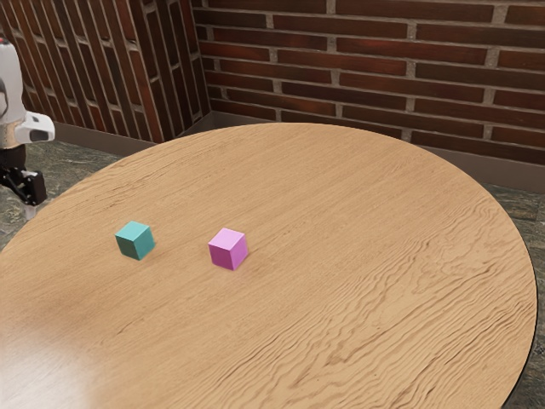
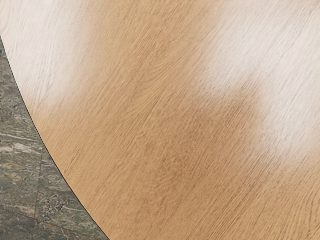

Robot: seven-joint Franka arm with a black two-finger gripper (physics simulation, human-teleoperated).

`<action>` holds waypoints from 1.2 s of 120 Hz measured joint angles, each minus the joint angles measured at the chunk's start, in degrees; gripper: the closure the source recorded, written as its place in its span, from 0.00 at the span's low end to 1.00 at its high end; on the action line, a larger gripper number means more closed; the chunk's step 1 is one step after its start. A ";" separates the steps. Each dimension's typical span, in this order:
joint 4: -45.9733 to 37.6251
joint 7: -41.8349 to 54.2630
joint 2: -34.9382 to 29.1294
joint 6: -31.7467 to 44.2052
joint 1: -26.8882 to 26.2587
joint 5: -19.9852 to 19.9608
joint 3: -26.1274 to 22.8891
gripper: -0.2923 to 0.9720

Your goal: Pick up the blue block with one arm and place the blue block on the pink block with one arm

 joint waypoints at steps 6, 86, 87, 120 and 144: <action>-0.03 0.26 1.43 1.20 -0.23 -0.09 0.44 0.23; 6.90 7.77 26.96 15.38 1.03 -17.20 0.79 0.23; 7.09 7.87 27.33 15.49 1.23 -17.37 0.71 0.23; 14.55 10.19 35.56 17.59 12.48 -19.99 -13.17 0.23; 18.00 11.38 39.45 18.03 17.63 -20.81 -17.66 0.23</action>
